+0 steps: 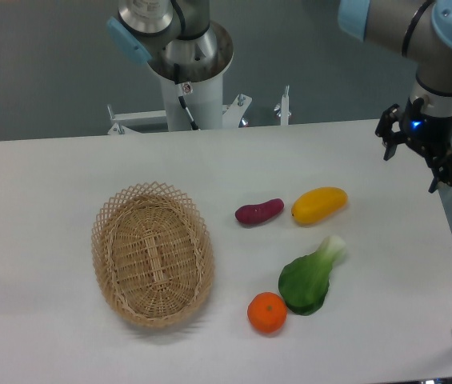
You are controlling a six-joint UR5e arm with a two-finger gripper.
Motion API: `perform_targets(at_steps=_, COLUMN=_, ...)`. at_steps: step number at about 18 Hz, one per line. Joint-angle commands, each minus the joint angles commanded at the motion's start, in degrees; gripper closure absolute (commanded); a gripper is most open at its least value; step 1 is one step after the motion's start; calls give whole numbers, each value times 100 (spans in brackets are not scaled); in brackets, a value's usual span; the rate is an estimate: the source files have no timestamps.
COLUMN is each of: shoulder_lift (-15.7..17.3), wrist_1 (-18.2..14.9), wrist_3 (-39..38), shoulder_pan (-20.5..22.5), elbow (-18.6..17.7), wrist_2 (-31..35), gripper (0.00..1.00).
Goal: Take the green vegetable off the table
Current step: 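Move the open gripper over the green bok choy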
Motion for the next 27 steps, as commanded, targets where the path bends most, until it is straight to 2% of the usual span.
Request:
perform_targets(at_steps=8, shoulder_lift=0, wrist_1=44, wrist_3=0, shoulder_pan=-18, elbow=-167, wrist_2=-44, gripper=0)
perform_targets(at_steps=11, shoulder_lift=0, wrist_1=122, wrist_3=-52, shoulder_pan=-44, elbow=-333, wrist_2=-35, gripper=0)
perform_targets(at_steps=15, shoulder_lift=17, wrist_1=736, wrist_3=-271, shoulder_pan=-167, elbow=-790, wrist_2=-44, gripper=0)
perform_targets(at_steps=19, shoulder_lift=53, wrist_1=1501, wrist_3=-1220, shoulder_pan=-509, elbow=-1317, wrist_2=-70, gripper=0)
perform_targets(at_steps=22, shoulder_lift=-26, wrist_1=1678, wrist_3=-1765, shoulder_pan=-729, elbow=-1590, wrist_2=-79, gripper=0)
perform_targets(at_steps=25, shoulder_lift=-307, wrist_1=1837, wrist_3=-1933, shoulder_pan=-922, elbow=-1661, wrist_2=-53, gripper=0)
perform_targets(at_steps=27, shoulder_lift=-439, wrist_1=2064, wrist_3=-2117, shoulder_pan=-1010, elbow=-1696, wrist_2=-26, gripper=0)
